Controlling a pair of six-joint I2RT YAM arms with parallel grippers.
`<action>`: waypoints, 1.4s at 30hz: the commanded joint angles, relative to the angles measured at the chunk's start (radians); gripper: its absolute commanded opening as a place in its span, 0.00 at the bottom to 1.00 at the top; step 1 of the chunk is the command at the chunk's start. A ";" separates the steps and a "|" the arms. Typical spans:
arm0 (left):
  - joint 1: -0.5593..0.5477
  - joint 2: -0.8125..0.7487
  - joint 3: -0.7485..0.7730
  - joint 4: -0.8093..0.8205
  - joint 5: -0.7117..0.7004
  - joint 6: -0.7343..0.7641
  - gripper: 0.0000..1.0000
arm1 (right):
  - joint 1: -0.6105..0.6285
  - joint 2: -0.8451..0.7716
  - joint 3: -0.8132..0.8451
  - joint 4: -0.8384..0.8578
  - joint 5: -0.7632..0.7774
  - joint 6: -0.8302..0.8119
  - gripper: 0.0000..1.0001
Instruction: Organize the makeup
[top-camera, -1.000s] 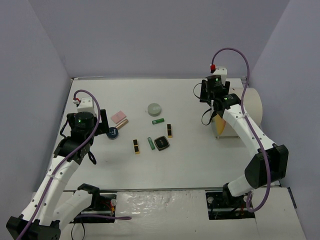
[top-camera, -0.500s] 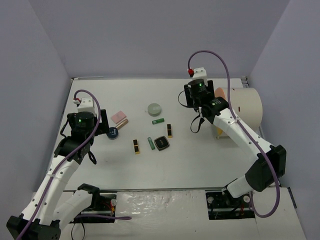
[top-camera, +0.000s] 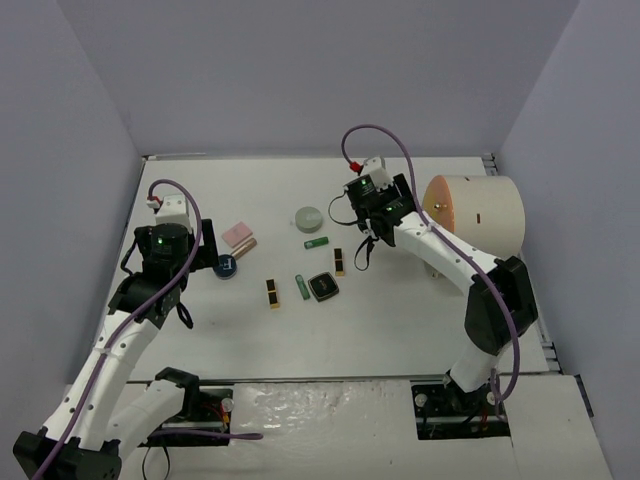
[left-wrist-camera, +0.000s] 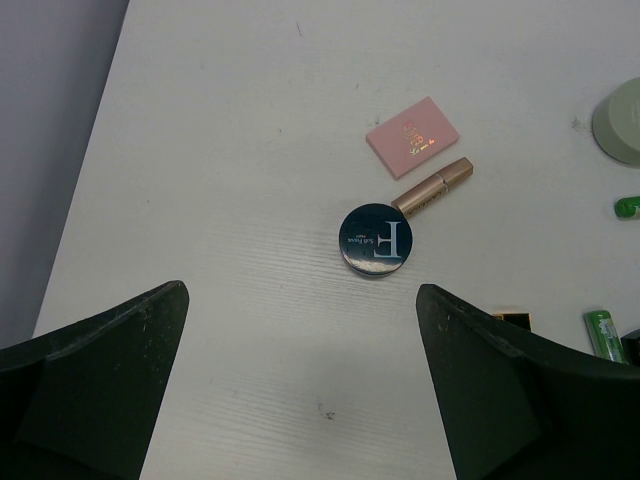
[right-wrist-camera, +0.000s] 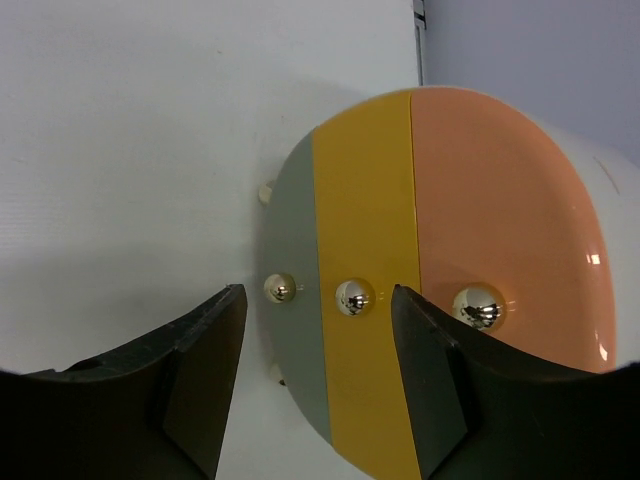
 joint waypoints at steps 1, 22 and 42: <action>0.009 0.006 0.041 0.035 -0.007 -0.012 0.97 | 0.013 0.032 -0.007 -0.006 0.169 -0.023 0.55; 0.009 0.003 0.040 0.033 -0.010 -0.012 0.97 | 0.007 0.182 -0.056 -0.028 0.466 -0.031 0.49; 0.010 0.004 0.040 0.033 -0.009 -0.012 0.97 | -0.024 0.239 -0.050 -0.032 0.533 -0.042 0.47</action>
